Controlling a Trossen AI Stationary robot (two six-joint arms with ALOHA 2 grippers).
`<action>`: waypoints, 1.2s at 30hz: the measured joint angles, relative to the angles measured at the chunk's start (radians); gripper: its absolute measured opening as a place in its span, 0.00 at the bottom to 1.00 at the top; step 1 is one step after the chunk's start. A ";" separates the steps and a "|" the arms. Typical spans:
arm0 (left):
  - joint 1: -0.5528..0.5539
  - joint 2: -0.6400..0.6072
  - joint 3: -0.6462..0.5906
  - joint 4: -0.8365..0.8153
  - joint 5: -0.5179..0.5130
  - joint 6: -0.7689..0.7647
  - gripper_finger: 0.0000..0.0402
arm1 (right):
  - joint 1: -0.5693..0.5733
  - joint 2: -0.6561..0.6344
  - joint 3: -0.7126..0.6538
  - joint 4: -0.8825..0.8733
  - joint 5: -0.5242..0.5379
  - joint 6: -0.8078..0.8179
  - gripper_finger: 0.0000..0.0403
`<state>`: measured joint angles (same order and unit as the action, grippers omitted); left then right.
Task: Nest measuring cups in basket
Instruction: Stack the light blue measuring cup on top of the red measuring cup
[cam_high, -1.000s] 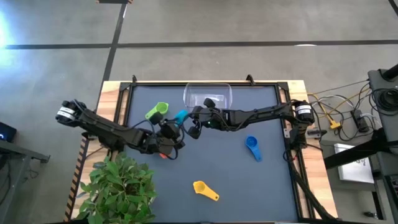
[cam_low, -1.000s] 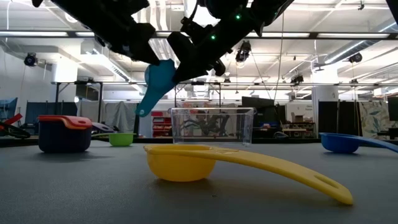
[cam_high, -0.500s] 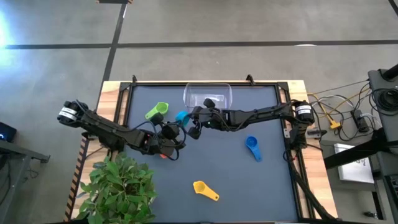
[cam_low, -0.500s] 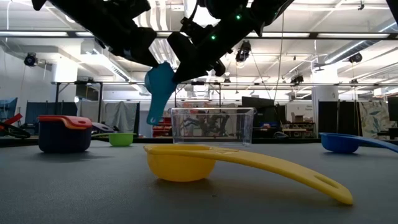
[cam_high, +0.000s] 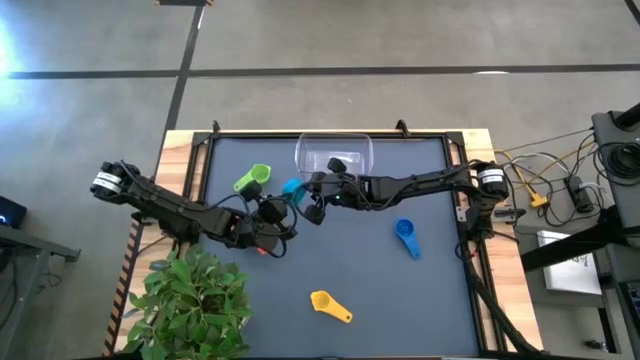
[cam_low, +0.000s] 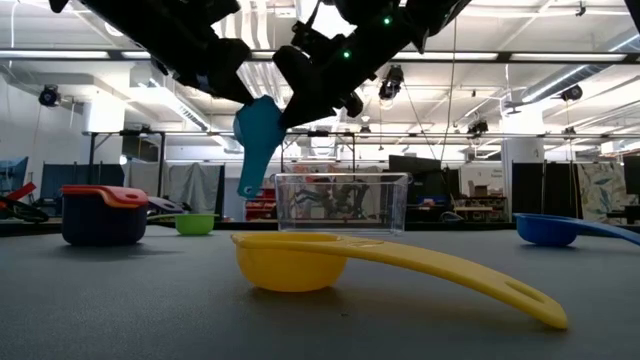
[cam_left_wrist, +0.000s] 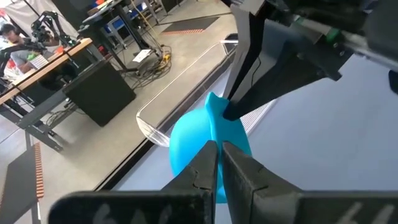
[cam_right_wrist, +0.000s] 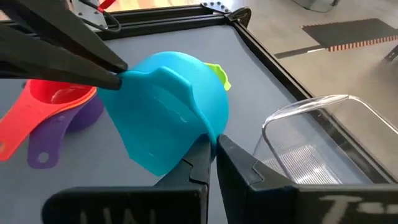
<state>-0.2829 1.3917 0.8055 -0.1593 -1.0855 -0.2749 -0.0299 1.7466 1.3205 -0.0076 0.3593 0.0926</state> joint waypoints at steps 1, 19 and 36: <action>-0.001 -0.003 0.000 -0.001 0.000 0.000 0.00 | 0.000 -0.006 0.000 -0.008 -0.001 -0.004 0.03; -0.044 -0.091 -0.002 -0.192 0.007 -0.202 0.00 | 0.038 -0.147 -0.023 -0.117 -0.008 -0.084 0.45; -0.244 -0.432 -0.027 -0.631 0.098 -0.809 0.00 | 0.032 -0.312 -0.261 0.042 -0.001 -0.050 0.48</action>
<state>-0.5272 0.9599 0.7785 -0.7899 -0.9880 -1.0839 0.0023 1.4346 1.0591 0.0344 0.3583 0.0423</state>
